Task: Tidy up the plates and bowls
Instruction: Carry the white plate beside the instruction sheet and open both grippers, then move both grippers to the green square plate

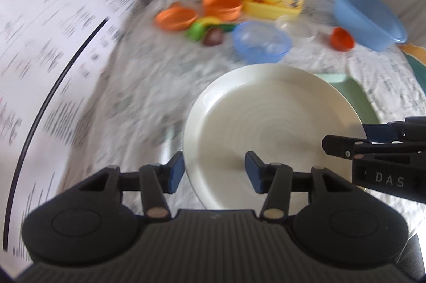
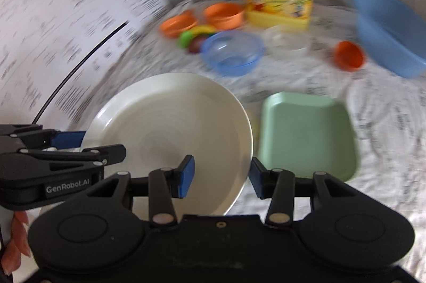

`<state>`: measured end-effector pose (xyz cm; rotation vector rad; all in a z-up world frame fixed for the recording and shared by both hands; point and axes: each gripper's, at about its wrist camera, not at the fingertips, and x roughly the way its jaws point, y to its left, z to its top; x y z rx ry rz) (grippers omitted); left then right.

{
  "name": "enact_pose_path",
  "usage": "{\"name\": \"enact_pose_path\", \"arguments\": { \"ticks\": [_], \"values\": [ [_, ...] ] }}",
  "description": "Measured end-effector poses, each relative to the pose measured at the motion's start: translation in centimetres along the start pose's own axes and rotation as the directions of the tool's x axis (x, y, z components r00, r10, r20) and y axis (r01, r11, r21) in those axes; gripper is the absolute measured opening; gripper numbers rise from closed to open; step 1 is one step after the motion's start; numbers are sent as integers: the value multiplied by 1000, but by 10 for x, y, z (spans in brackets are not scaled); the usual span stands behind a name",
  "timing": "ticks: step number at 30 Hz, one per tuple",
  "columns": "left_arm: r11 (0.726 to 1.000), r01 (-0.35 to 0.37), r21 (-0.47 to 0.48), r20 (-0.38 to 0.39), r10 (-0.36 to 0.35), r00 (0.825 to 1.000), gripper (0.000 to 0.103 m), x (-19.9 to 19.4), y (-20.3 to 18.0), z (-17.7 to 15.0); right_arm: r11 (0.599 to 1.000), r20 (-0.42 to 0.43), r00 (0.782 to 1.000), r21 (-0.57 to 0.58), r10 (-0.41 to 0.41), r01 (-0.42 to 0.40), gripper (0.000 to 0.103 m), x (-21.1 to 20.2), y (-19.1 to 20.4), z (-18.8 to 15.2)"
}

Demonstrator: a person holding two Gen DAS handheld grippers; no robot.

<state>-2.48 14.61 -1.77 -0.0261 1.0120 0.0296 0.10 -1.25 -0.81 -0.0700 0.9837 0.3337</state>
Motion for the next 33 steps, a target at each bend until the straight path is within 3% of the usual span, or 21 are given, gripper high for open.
{"name": "enact_pose_path", "arguments": {
  "ticks": [10, 23, 24, 25, 26, 27, 28, 29, 33],
  "values": [
    [996, -29, -83, -25, 27, 999, 50, 4, 74, -38, 989, -115, 991, -118, 71, -84, 45, 26, 74, -16],
    [994, 2, -106, -59, -9, 998, 51, 34, 91, -49, 986, -170, 984, -150, 52, -78, 47, 50, 81, -19],
    [994, 4, -106, -62, -10, 998, 52, 35, 91, -49, 986, -171, 984, -148, 55, -81, 51, 52, 80, -19],
    [994, 10, -108, -63, -17, 998, 57, 37, 91, -50, 986, -174, 983, -143, 65, -91, 62, 52, 79, -19],
    [994, 9, -112, -60, -16, 998, 72, 38, 92, -50, 985, -169, 983, -141, 72, -96, 71, 51, 78, -19],
    [994, -3, -113, -52, -3, 999, 81, 37, 91, -50, 985, -160, 984, -145, 75, -98, 90, 50, 78, -18],
    [994, -21, -110, -39, 17, 999, 96, 36, 90, -50, 983, -147, 986, -152, 79, -102, 100, 48, 77, -18],
    [994, -39, -105, -25, 37, 999, 103, 34, 90, -50, 982, -134, 988, -159, 83, -104, 102, 45, 76, -18],
    [993, -41, -111, -15, 40, 999, 103, 33, 89, -46, 983, -120, 990, -160, 75, -93, 103, 37, 70, -19]
  ]
}}
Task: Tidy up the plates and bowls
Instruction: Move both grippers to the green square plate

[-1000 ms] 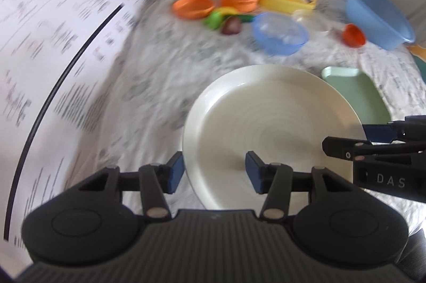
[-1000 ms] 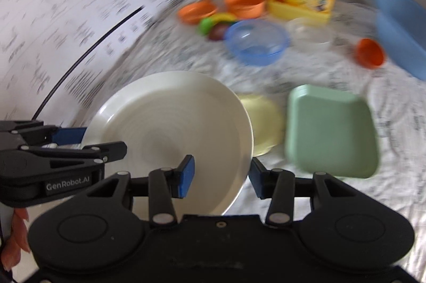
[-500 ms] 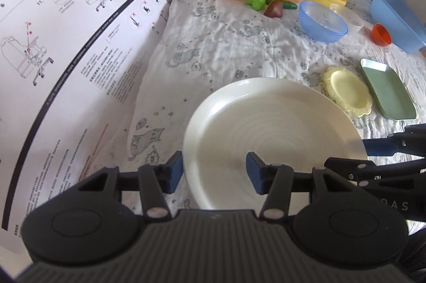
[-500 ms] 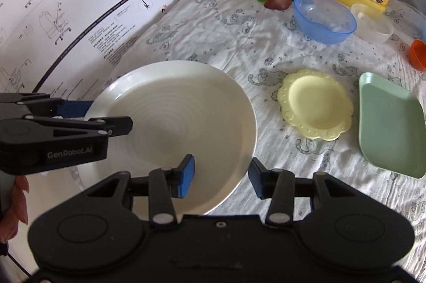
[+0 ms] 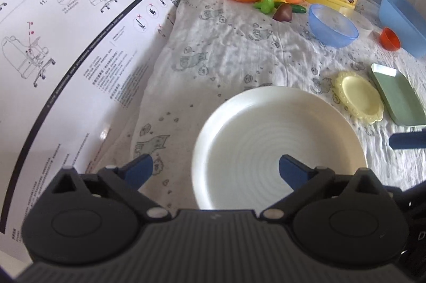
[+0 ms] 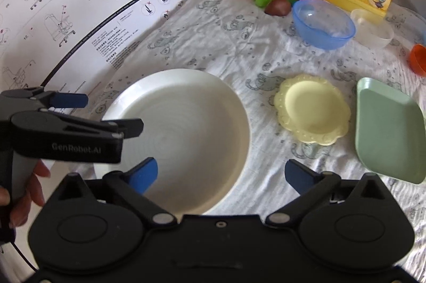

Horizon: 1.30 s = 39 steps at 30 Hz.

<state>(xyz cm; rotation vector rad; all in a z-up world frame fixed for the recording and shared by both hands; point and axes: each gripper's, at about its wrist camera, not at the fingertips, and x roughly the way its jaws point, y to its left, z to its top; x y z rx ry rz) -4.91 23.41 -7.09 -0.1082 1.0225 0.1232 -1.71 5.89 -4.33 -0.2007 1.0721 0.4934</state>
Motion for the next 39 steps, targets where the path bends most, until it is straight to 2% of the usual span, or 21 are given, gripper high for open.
{"name": "enact_pose_path", "arguments": {
  "ticks": [13, 24, 30, 39],
  "values": [
    [1000, 10, -5, 60, -9, 998, 103, -10, -17, 11, 998, 28, 999, 65, -29, 27, 103, -21, -25, -14],
    [997, 35, 63, 92, -41, 995, 103, -18, -60, 29, 981, 85, 995, 188, -60, 43, 103, -43, -66, -27],
    [990, 56, 129, 100, -69, 993, 103, -16, -94, 38, 956, 116, 989, 287, -96, 59, 103, -54, -101, -37],
    [971, 108, 215, 80, -127, 989, 103, -1, -151, 52, 887, 149, 972, 451, -181, 96, 103, -65, -167, -51]
  ]
}}
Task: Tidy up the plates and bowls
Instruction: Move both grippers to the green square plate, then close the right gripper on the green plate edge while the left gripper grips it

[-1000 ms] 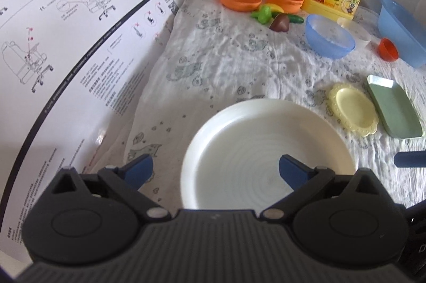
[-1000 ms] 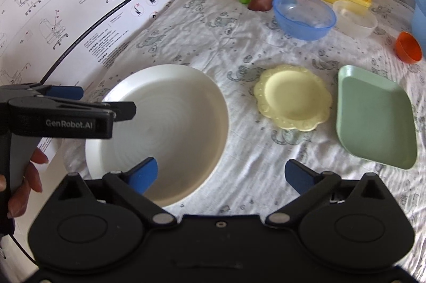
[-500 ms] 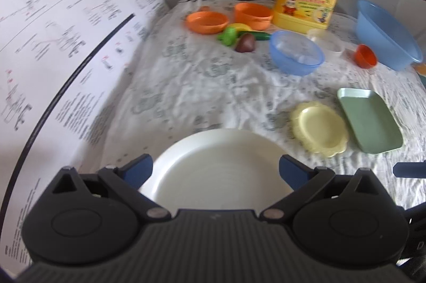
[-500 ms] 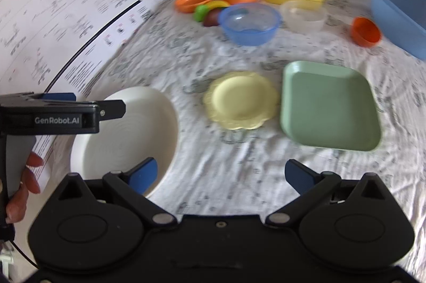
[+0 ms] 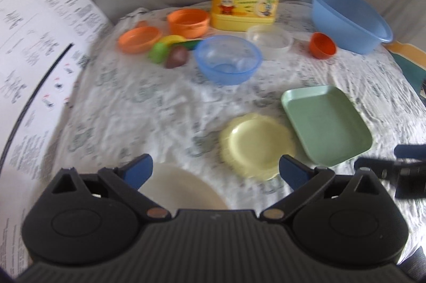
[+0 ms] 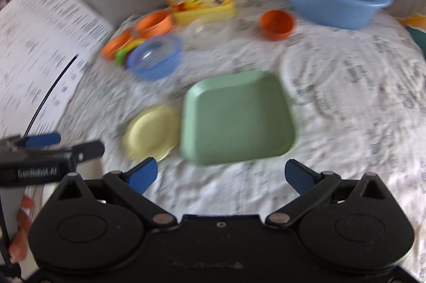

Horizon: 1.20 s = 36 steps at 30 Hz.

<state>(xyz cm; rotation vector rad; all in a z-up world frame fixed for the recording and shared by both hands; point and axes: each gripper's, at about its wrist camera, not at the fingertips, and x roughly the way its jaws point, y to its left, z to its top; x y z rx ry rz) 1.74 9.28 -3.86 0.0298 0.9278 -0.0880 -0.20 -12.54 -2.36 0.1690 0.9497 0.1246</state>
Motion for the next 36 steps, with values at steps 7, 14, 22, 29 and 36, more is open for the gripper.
{"name": "enact_pose_path", "arguments": {
  "ticks": [7, 14, 22, 29, 36],
  "values": [
    [997, 49, 62, -17, -48, 999, 103, 25, -35, 17, 993, 32, 997, 101, -66, 62, 97, 8, -58, 12],
    [991, 64, 122, -45, -59, 997, 103, 53, -63, 36, 985, 15, 997, 157, -76, 73, 70, 35, -92, 20],
    [987, 76, 142, -54, -69, 996, 103, 75, -81, 52, 992, 9, 999, 120, -40, 39, 27, 69, -86, 36],
    [981, 93, 170, -74, -81, 994, 99, 90, -95, 56, 996, 11, 999, 71, -52, 52, 11, 79, -85, 37],
    [970, 121, 213, -96, -103, 990, 97, 102, -118, 57, 988, 17, 997, 134, -81, 78, 10, 69, -114, 31]
  ]
}}
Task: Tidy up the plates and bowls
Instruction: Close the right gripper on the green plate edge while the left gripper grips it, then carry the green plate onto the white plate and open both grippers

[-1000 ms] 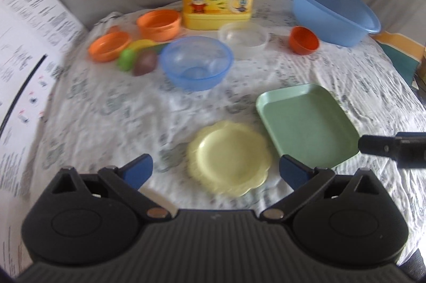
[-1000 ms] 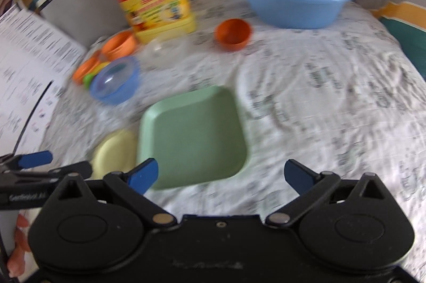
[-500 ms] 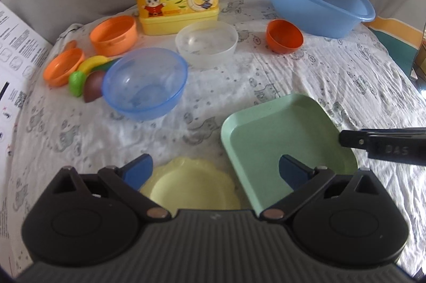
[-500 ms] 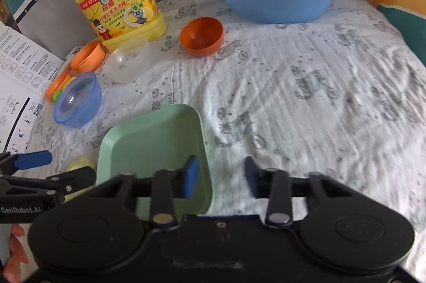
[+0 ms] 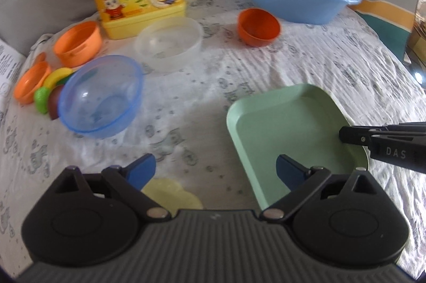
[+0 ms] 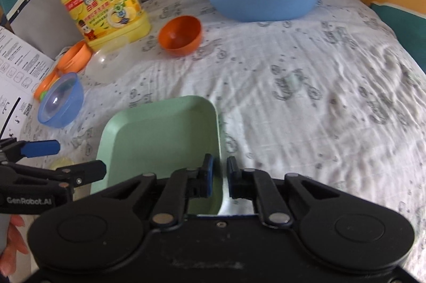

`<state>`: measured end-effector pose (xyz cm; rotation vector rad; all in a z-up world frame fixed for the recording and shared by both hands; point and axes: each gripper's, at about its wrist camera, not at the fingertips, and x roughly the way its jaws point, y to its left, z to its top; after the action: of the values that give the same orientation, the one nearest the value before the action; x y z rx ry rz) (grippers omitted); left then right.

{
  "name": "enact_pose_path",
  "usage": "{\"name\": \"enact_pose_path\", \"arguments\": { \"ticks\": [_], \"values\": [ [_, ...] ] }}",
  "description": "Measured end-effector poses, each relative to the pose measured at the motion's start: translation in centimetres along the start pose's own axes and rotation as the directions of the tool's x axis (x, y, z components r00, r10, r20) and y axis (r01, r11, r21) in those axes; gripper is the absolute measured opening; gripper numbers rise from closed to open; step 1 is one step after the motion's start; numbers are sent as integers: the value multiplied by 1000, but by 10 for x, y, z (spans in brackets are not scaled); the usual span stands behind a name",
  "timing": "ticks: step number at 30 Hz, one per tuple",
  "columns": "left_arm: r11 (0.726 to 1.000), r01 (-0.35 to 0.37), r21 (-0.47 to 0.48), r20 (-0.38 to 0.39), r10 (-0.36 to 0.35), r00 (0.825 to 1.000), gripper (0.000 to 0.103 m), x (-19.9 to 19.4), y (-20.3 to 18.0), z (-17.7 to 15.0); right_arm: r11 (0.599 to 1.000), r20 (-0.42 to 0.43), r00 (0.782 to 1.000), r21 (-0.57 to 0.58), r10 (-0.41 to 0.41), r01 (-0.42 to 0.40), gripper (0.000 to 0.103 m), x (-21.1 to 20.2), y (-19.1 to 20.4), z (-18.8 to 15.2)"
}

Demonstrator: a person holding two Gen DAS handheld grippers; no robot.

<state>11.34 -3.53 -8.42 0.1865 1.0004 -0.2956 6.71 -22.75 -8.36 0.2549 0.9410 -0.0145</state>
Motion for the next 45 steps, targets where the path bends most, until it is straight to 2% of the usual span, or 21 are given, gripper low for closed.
{"name": "enact_pose_path", "arguments": {
  "ticks": [3, 7, 10, 15, 20, 22, 24, 26, 32, 40, 45],
  "values": [
    [999, 30, 22, -21, -30, 999, 85, 8, -10, 2, 1000, 1, 1000, 10, 11, -11, 10, -1, -5, -1],
    [997, 74, 35, -52, -73, 996, 55, 17, -19, 2, 999, 9, 1000, 19, 25, -25, 13, -1, -8, -3],
    [995, 99, 32, -48, -97, 994, 43, 17, -21, 3, 999, 24, 999, 18, 35, -35, 14, -2, -7, -6],
    [995, 83, 52, -43, -81, 996, 45, 18, -26, 5, 1000, 52, 998, -4, 30, -30, 15, -2, -3, -9],
    [996, 72, 47, -40, -71, 997, 55, 20, -23, 5, 1000, 83, 996, -16, 19, -17, 16, 0, 1, -11],
    [996, 74, 42, -41, -73, 997, 55, 20, -21, 5, 1000, 90, 996, -25, 9, -7, 17, 1, 4, -12],
    [996, 80, 50, -40, -78, 996, 53, 19, -22, 4, 999, 98, 995, -40, -5, 9, 17, 1, 8, -13],
    [994, 94, 64, -37, -92, 995, 42, 16, -25, 2, 998, 100, 995, -51, -15, 20, 18, 1, 11, -13],
    [997, 64, 39, -36, -63, 997, 41, 14, -31, 0, 998, 71, 997, -60, -26, 31, 19, 3, 15, -8],
    [998, 56, 21, -37, -55, 998, 41, -2, -30, -3, 999, 2, 1000, 28, 15, -15, 20, -4, 8, -6],
    [999, 45, 1, -21, -45, 999, 41, -16, -25, -5, 1000, 18, 1000, 7, 17, -18, 20, -21, 18, -8]
  ]
}}
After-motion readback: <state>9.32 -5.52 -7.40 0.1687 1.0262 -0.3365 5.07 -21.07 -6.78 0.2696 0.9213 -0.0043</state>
